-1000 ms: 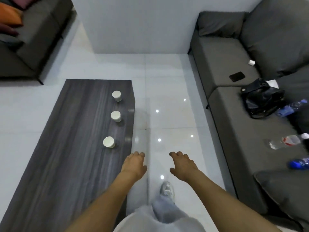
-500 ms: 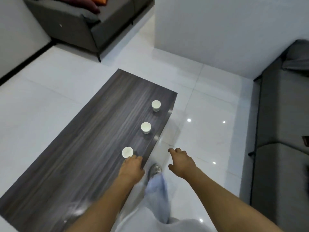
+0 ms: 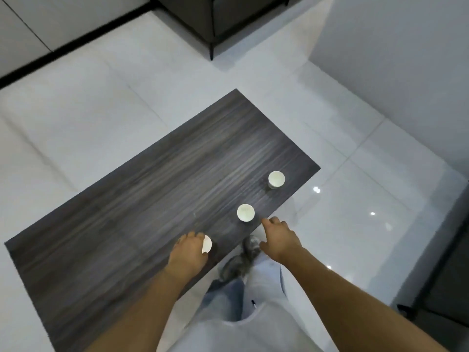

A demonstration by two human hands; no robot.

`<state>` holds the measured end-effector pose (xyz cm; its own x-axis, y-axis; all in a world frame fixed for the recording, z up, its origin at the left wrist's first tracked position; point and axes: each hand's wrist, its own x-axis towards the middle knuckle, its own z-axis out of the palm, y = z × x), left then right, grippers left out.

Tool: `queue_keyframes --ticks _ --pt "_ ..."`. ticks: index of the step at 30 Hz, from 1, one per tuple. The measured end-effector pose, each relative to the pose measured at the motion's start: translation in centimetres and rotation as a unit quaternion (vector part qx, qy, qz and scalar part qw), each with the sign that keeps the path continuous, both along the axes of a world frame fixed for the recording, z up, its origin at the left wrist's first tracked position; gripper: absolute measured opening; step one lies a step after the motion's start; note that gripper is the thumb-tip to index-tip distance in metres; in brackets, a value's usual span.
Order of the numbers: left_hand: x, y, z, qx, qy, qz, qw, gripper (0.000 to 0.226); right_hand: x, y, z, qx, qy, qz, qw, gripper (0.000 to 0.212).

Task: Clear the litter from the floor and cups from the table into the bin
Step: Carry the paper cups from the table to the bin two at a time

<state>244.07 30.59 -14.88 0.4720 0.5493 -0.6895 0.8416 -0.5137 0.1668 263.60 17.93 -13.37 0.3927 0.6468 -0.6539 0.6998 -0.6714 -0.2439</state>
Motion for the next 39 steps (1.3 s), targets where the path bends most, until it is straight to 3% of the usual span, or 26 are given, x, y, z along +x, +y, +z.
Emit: queue_keyframes --ticks 6,14,24,27,31,39 --pt "1.2 1.1 -2.2 -0.011 0.027 0.099 0.995 0.041 3.0 5.2 -3.9 -0.034 0.028 0.094 0.995 0.057" --pt "2.6 0.8 -10.3 -0.039 0.036 0.206 0.977 0.049 4.8 9.7 -12.3 -0.042 0.047 0.165 0.984 0.064" --pt "2.2 -1.2 -21.4 0.027 0.076 0.175 0.981 0.064 4.7 9.9 -22.0 -0.065 0.020 0.244 0.967 0.077" --pt "1.5 -2.1 -22.8 0.036 0.082 0.206 0.974 0.068 4.5 9.7 -23.1 -0.071 0.025 0.246 0.966 0.073" --pt "0.3 -3.0 -21.8 0.034 0.048 0.247 0.967 0.060 4.1 9.8 -22.2 -0.076 0.011 0.267 0.961 0.060" --pt "-2.3 -4.2 -11.7 0.058 0.025 0.307 0.949 0.059 -0.7 12.3 -12.0 -0.062 0.016 0.359 0.931 0.064"
